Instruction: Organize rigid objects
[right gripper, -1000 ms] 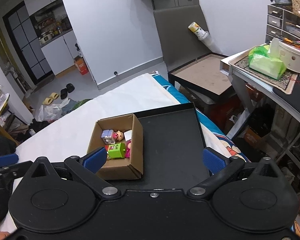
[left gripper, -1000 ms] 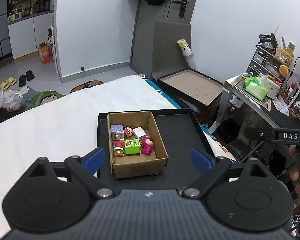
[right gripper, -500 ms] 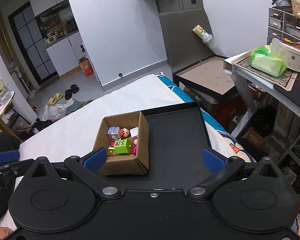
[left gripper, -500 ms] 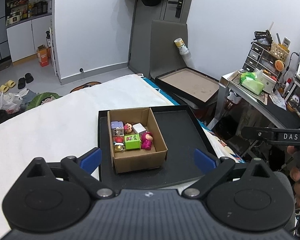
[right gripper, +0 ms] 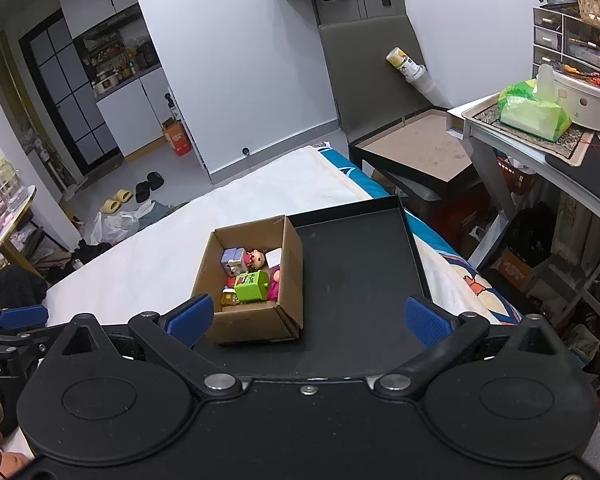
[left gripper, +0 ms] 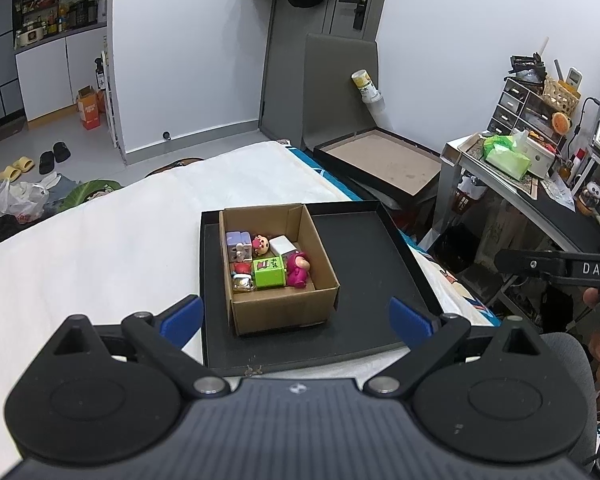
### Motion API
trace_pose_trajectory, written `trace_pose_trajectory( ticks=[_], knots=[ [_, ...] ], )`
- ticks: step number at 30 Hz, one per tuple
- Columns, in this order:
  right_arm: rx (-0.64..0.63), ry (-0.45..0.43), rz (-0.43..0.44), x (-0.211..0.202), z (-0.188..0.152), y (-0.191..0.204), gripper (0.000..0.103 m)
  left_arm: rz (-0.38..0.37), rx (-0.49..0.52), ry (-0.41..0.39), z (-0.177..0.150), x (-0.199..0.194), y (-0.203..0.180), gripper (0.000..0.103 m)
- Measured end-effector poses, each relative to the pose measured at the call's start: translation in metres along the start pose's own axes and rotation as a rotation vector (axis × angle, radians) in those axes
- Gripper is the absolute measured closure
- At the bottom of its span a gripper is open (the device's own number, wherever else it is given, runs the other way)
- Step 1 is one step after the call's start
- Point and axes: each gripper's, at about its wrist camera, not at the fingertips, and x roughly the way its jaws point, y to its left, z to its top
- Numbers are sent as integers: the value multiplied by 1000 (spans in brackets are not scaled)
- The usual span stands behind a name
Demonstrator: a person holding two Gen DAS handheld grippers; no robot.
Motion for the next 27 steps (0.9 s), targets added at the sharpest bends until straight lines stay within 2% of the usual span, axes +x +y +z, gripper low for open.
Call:
trace_pose_trajectory(
  ticks=[17,27],
  knots=[
    [14,2,17,1,-9,-8,0,-8,0,12,-7,1,-4,4],
    [14,-2,-4,2,-13,-8,0,2,-7,16,-8,0,0,4]
  ],
)
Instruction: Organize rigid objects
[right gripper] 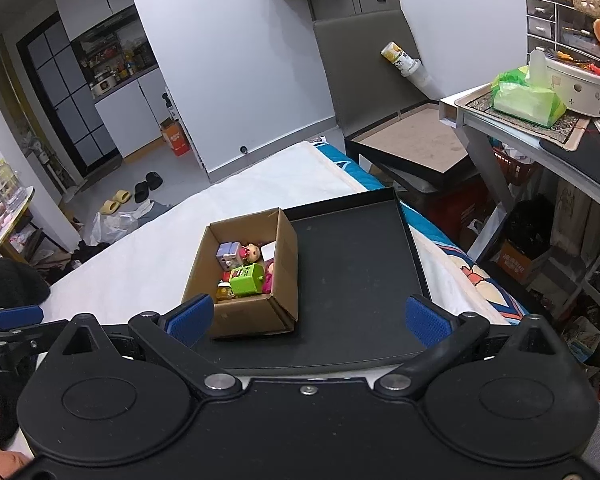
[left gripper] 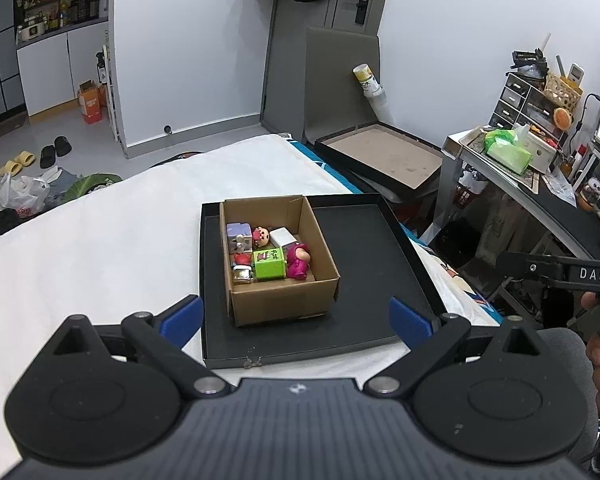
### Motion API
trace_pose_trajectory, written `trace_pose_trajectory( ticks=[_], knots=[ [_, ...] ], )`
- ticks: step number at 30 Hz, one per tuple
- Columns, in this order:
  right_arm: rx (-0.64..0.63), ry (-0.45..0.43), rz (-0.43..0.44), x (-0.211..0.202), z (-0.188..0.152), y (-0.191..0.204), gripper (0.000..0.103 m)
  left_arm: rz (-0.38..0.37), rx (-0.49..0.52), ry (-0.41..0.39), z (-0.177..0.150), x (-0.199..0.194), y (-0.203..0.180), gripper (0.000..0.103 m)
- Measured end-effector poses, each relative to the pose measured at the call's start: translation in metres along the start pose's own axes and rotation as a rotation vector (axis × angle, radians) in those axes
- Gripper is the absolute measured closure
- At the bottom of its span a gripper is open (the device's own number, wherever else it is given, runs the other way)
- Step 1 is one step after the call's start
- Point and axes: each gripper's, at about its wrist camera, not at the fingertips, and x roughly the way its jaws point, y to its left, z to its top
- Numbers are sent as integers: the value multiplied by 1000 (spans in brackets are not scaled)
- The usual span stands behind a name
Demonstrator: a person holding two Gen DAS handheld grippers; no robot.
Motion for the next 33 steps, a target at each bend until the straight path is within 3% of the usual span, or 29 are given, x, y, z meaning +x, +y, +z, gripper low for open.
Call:
trace_pose_trajectory(
  ticks=[33],
  knots=[
    [-9,-6,4,0,-1,1,0,-5,-3,10,0,3,-1,4]
  ],
)
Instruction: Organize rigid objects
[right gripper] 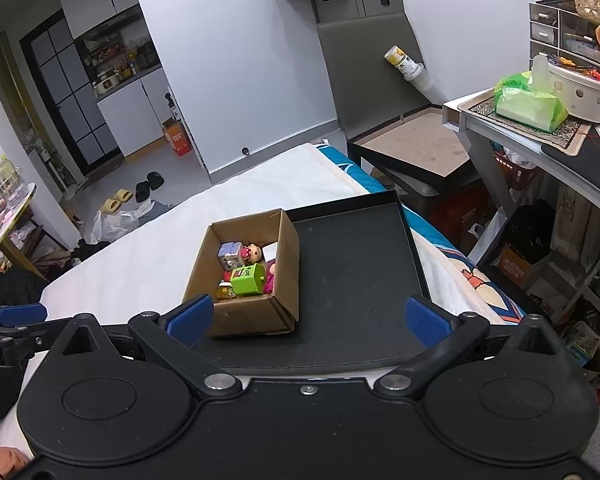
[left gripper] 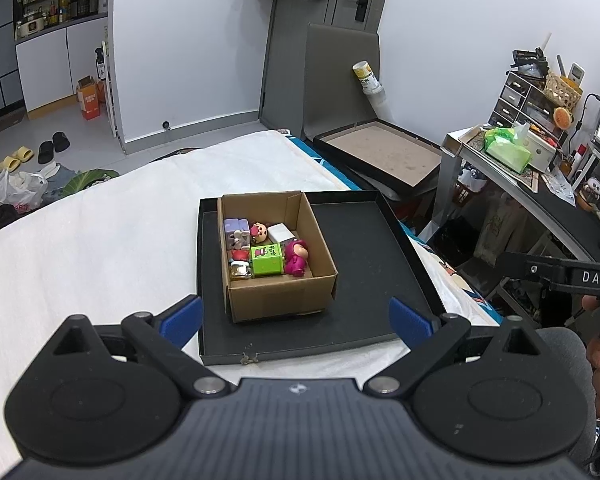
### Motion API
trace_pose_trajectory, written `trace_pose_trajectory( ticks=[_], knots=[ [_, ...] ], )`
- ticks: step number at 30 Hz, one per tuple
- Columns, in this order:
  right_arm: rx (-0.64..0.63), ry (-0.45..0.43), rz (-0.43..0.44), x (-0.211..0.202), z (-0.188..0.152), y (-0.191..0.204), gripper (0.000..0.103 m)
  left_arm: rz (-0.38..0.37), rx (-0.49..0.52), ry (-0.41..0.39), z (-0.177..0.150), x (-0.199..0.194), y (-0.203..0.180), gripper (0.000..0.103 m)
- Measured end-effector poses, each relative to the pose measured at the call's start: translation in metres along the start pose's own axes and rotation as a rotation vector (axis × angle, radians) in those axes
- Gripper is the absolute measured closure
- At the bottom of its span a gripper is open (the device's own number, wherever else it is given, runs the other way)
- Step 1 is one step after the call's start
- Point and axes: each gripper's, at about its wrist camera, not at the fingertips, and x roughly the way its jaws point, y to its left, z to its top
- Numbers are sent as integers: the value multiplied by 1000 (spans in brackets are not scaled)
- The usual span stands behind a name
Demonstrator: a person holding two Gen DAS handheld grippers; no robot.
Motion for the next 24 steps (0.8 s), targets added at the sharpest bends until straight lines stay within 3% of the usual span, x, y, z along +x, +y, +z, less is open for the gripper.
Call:
trace_pose_trajectory(
  ticks=[24],
  knots=[
    [-10,0,6,0,0,1,0,4,-9,2,-3,0,-1,4]
  ],
)
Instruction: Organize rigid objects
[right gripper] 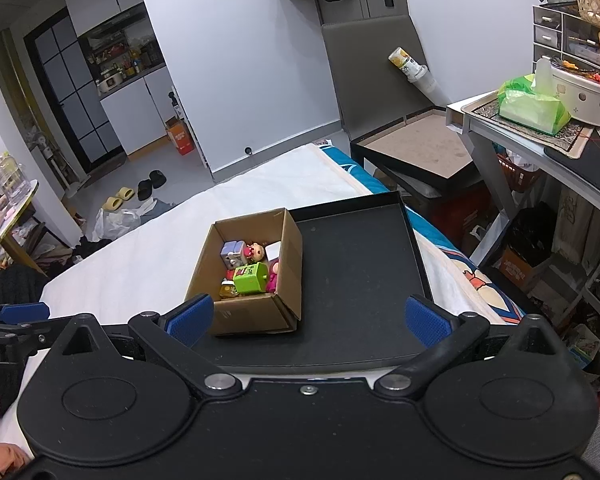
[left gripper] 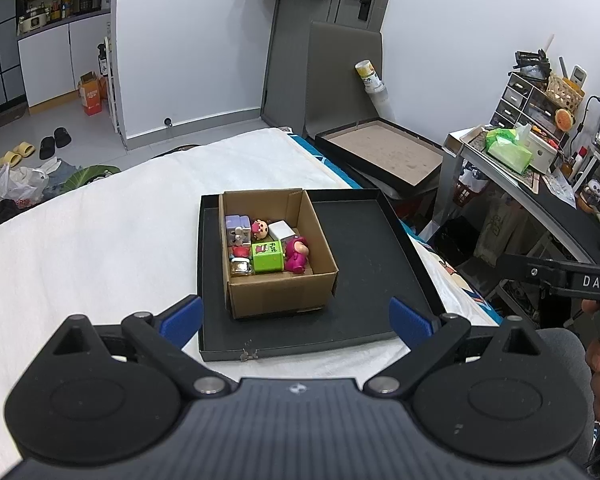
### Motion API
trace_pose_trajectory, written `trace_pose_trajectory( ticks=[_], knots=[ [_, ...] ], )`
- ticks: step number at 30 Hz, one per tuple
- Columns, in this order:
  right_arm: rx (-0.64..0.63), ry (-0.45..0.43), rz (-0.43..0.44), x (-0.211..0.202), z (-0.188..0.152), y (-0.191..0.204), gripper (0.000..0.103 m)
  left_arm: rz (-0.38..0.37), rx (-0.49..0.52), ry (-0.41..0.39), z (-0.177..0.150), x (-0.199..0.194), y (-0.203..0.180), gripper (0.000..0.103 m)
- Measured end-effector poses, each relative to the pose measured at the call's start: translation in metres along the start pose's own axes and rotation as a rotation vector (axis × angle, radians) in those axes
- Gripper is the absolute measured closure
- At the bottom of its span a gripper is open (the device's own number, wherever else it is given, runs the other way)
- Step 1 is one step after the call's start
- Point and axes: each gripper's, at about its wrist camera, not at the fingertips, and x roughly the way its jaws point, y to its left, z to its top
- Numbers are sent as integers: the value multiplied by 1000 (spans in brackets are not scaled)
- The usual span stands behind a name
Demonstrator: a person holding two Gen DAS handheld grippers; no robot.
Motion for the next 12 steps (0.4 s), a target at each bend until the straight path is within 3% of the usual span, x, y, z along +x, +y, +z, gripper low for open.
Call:
trace_pose_trajectory(
  ticks=[8,12],
  knots=[
    [-3,6,0,1,-1,0,0,31,18,-24,-2,-5,-4,4],
    [-7,11,-2,5,-4,0,0,7,2,-29,-1,-5,2,4]
  ],
)
